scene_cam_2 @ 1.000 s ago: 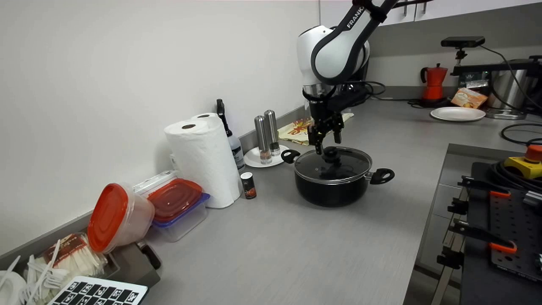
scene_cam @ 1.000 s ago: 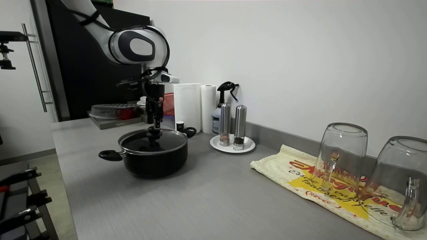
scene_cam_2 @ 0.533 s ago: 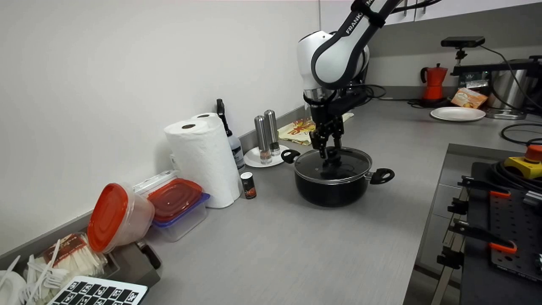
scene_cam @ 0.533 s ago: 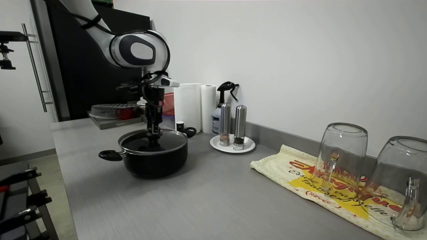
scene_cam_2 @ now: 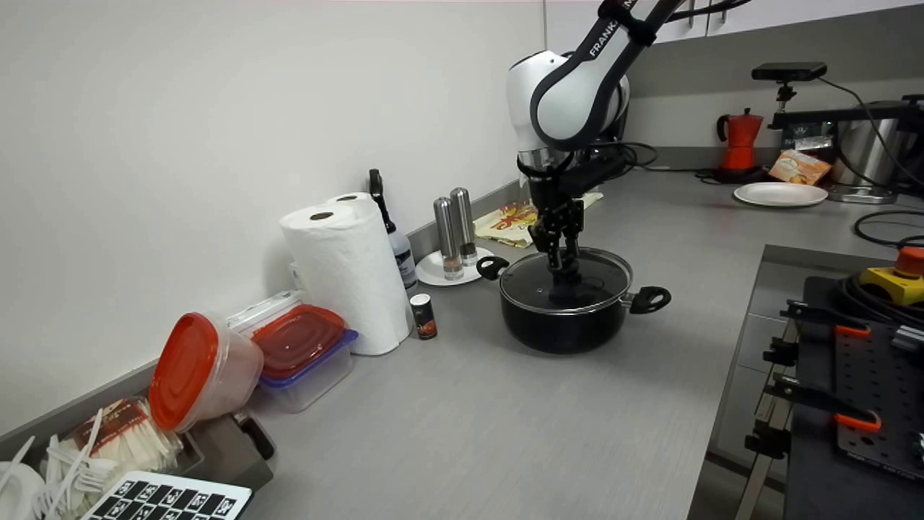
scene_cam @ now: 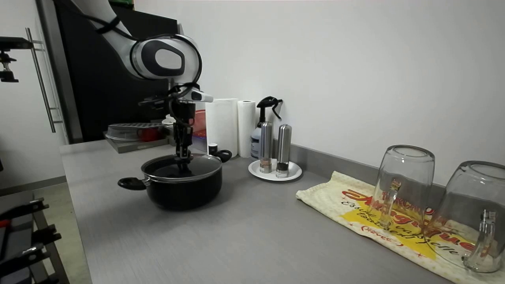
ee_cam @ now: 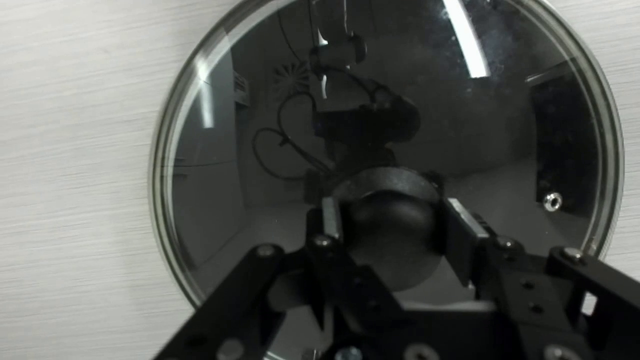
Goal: Uncover the pot and put the lid on the counter
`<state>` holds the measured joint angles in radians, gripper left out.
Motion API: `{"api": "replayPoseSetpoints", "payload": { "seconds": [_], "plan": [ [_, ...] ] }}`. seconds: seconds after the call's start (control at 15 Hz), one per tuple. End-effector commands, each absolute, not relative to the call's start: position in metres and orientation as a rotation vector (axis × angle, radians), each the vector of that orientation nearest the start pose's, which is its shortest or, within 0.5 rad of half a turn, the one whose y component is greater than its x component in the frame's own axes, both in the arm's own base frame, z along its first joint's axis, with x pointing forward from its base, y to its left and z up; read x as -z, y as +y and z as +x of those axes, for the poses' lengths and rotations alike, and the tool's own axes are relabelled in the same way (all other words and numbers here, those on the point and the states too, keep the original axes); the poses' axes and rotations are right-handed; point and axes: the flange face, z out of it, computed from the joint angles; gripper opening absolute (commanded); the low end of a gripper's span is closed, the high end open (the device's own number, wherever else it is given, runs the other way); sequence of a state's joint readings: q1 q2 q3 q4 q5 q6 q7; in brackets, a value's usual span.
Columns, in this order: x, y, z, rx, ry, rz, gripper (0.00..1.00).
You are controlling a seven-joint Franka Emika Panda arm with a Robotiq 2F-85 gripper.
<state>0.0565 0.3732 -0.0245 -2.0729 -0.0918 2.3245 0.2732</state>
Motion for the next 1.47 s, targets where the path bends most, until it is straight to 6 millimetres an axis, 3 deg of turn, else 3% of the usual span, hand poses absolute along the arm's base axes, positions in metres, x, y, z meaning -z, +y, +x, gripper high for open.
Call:
{"api": "replayPoseSetpoints", "payload": {
  "seconds": [0.0, 0.2, 0.53, 0.73, 0.87, 1.07, 1.4],
  "plan": [
    [-0.244, 0.023, 0.579, -0.156, 0.269, -3.227, 0.26],
    [-0.263, 0.028, 0.582, -0.104, 0.249, -3.222, 0.26],
    [-0.328, 0.040, 0.593, 0.115, 0.186, -3.232, 0.26],
    [-0.360, 0.057, 0.595, 0.231, 0.117, -3.241, 0.26],
    [-0.373, 0.076, 0.591, 0.271, 0.050, -3.242, 0.26],
    [-0.384, 0.122, 0.580, 0.304, -0.079, -3.226, 0.26],
    [-0.382, 0.202, 0.556, 0.304, -0.311, -3.191, 0.26]
  ]
}}
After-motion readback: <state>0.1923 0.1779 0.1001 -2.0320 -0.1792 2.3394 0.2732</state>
